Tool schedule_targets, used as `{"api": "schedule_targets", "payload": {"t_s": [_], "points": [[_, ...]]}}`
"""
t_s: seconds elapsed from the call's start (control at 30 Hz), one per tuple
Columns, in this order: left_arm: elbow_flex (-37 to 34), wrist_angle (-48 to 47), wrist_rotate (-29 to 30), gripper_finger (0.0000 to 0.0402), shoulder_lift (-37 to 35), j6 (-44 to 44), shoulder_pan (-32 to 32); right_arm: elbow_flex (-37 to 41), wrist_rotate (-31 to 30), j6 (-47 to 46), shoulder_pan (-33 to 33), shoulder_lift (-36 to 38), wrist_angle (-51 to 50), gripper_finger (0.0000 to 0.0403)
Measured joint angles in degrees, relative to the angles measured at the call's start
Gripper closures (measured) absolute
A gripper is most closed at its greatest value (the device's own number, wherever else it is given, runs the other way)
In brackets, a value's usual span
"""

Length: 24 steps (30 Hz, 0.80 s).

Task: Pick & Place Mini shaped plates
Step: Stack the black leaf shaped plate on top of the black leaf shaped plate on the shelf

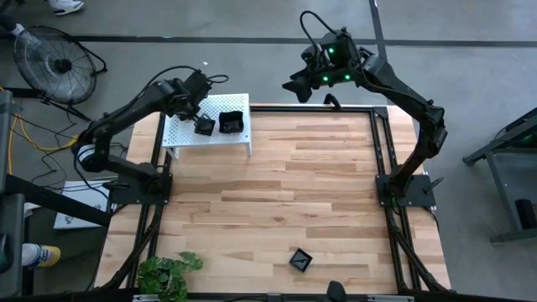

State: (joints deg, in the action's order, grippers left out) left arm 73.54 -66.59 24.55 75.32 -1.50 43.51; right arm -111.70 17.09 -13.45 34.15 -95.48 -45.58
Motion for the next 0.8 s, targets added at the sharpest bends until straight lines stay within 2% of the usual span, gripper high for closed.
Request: {"api": "schedule_targets", "payload": {"t_s": [0.23,0.47,0.8], "points": [[-0.04,-1.31,2.53,0.0401,2.94,3.67,0.0,0.0,0.01,1.07,0.0,0.0,-2.18,0.0143],[-0.04,-1.24,4.46,0.0401,3.77,3.79,0.0,0.0,-0.01,1.13,0.0,0.0,-2.83,0.0143],[-0.04,-0.85,3.26,0.0386,3.77,3.39,0.0,0.0,-0.01,1.55,0.0,0.0,-2.97,0.0143]]}}
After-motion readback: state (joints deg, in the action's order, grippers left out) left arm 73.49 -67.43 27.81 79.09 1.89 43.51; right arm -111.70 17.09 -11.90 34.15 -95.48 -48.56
